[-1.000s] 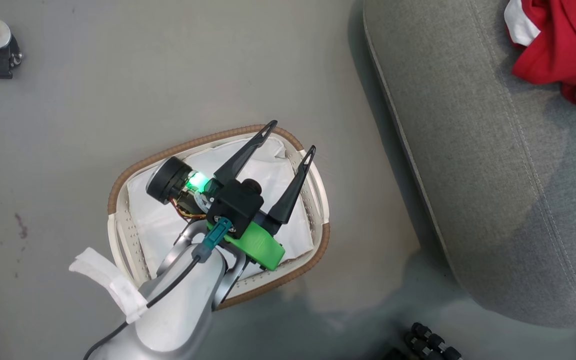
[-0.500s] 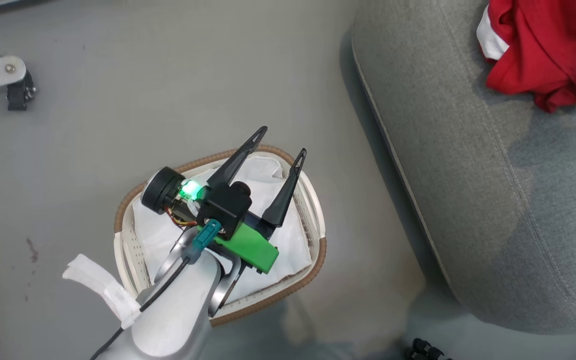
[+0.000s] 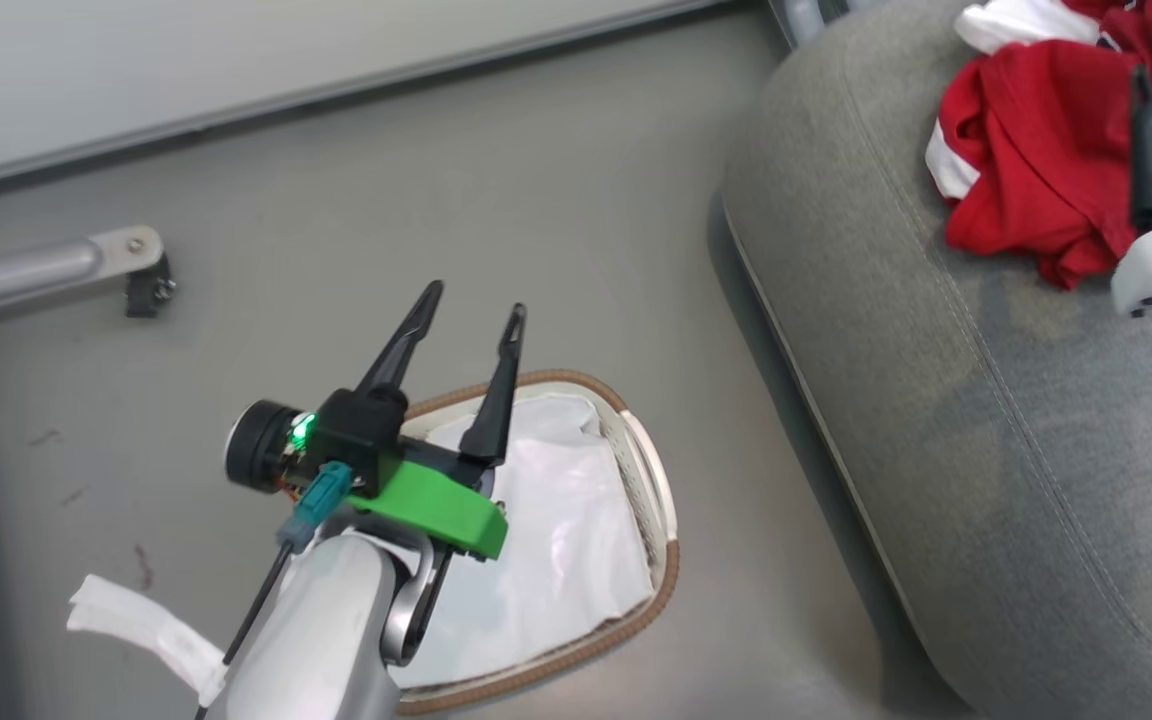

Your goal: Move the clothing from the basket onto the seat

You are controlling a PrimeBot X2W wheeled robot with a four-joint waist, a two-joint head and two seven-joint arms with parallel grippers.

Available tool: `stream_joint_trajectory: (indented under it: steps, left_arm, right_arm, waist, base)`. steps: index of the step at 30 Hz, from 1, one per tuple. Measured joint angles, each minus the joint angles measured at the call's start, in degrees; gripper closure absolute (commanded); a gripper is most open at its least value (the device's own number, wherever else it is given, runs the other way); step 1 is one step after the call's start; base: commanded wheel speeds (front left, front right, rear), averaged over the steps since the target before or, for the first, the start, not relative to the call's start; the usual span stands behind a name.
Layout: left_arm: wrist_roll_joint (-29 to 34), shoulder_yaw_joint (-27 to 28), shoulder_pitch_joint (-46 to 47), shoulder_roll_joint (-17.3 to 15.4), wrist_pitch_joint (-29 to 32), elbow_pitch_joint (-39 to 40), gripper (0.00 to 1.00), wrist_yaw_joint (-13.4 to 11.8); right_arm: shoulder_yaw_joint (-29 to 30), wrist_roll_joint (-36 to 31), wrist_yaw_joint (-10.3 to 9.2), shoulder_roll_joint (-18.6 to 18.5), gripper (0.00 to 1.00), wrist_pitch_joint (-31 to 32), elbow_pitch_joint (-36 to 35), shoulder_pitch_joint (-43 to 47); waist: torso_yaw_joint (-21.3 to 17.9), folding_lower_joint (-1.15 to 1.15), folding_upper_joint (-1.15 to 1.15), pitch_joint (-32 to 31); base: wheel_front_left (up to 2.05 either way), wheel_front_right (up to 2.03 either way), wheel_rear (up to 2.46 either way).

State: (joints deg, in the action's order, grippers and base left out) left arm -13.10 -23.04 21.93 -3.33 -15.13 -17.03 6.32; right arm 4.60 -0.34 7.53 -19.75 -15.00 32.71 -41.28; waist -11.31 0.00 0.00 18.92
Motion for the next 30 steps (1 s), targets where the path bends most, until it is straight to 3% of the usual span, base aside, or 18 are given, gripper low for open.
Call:
stream_joint_trajectory:
  steps: [6, 18, 23, 30]
  left_arm:
    - [-0.5, 5.7, -3.6, 0.3, 0.0, -0.1, 0.00, -1.5]
    - [-0.8, 16.2, -12.3, 0.4, 0.0, -0.4, 0.00, -2.8]
    - [-1.3, 17.5, -15.4, 0.5, 0.0, -1.1, 0.00, -2.7]
    - [-2.8, 18.3, -19.7, 0.5, 0.0, -1.5, 0.00, -2.7]
  right_arm:
    - [-1.8, 2.2, 0.00, 3.1, 0.00, 0.0, -1.8, 2.6]
    - [-2.1, 5.1, 0.00, 14.0, 0.00, 0.0, -8.4, 14.7]
    - [-1.5, 6.0, 0.00, 16.4, 0.00, 0.0, -10.8, 21.2]
    - [-1.5, 12.9, 0.00, 16.9, 0.00, 0.0, -13.8, 29.9]
  waist:
    - [3.0, 0.00, 0.00, -4.2]
    - [9.3, 0.00, 0.00, -10.3]
    - [11.1, 0.00, 0.00, -12.6]
    - [12.8, 0.00, 0.00, -15.5]
  base:
    - [0.00, 0.00, 0.00]
    - [0.00, 0.00, 0.00]
    - [0.00, 0.00, 0.00]
    - [0.00, 0.00, 0.00]
